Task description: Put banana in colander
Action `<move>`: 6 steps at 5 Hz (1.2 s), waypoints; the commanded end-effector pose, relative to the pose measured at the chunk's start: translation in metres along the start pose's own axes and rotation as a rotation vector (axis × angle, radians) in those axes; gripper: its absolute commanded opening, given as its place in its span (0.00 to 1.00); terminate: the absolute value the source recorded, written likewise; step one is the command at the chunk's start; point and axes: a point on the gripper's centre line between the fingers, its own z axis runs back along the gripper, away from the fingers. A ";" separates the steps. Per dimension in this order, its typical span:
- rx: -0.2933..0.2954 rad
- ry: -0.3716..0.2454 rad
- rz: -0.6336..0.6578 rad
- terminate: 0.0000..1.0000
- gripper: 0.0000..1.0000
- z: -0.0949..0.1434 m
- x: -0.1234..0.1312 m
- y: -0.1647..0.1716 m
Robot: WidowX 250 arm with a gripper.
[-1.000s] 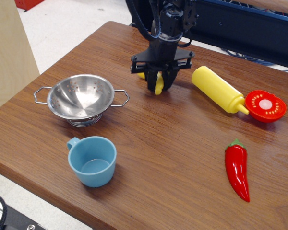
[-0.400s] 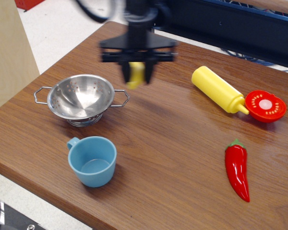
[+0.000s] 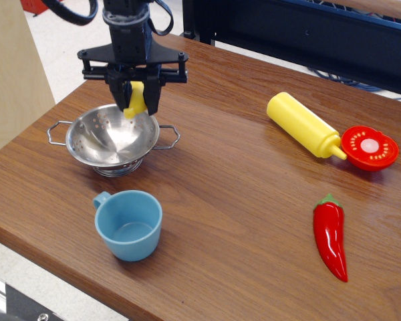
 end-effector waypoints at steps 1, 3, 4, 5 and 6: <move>0.009 -0.041 -0.080 0.00 1.00 0.009 -0.001 0.005; -0.003 -0.039 -0.080 0.00 1.00 0.016 -0.003 -0.009; -0.017 -0.053 -0.142 0.00 1.00 0.031 -0.006 -0.024; -0.017 -0.053 -0.142 0.00 1.00 0.031 -0.006 -0.024; -0.017 -0.053 -0.142 0.00 1.00 0.031 -0.006 -0.024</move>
